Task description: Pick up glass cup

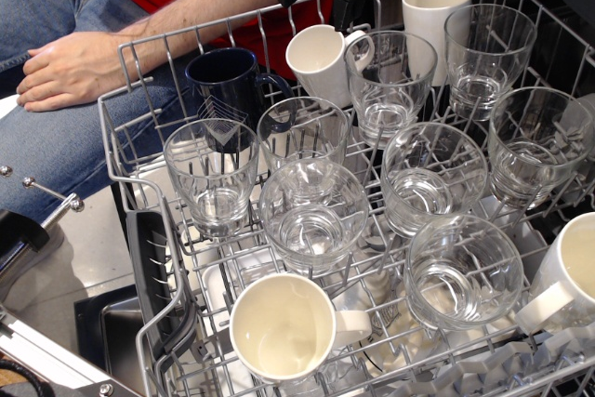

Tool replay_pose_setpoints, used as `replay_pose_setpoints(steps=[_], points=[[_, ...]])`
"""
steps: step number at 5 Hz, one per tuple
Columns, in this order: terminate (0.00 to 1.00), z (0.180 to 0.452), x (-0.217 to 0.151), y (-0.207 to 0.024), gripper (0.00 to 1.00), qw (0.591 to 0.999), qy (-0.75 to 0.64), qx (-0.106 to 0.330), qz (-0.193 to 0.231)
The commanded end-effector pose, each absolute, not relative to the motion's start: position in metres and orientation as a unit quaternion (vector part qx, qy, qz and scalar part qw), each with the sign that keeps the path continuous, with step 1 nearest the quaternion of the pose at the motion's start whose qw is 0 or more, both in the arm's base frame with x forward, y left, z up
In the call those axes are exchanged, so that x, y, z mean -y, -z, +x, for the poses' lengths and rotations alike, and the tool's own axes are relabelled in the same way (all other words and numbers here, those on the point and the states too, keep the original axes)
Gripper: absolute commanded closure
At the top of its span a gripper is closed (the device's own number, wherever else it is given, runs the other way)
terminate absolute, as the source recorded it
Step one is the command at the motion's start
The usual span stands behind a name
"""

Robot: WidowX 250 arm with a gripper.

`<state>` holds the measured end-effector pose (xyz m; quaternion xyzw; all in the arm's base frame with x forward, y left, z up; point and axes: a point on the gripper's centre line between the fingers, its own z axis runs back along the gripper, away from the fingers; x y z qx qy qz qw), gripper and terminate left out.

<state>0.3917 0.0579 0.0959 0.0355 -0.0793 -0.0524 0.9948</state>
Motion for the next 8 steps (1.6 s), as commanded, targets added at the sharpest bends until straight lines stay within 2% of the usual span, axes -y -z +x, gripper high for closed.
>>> replay_pose_setpoints(steps=[1,4,6,8], points=[[0.00,0.392,-0.058,-0.096,0.00,0.995,0.052,0.079,0.035],[0.00,0.395,-0.059,-0.044,0.00,0.989,0.061,0.115,0.064],[0.00,0.408,-0.054,-0.014,0.00,0.988,0.048,0.122,0.079],[0.00,0.414,-0.047,0.009,0.00,0.991,0.020,0.117,0.069]])
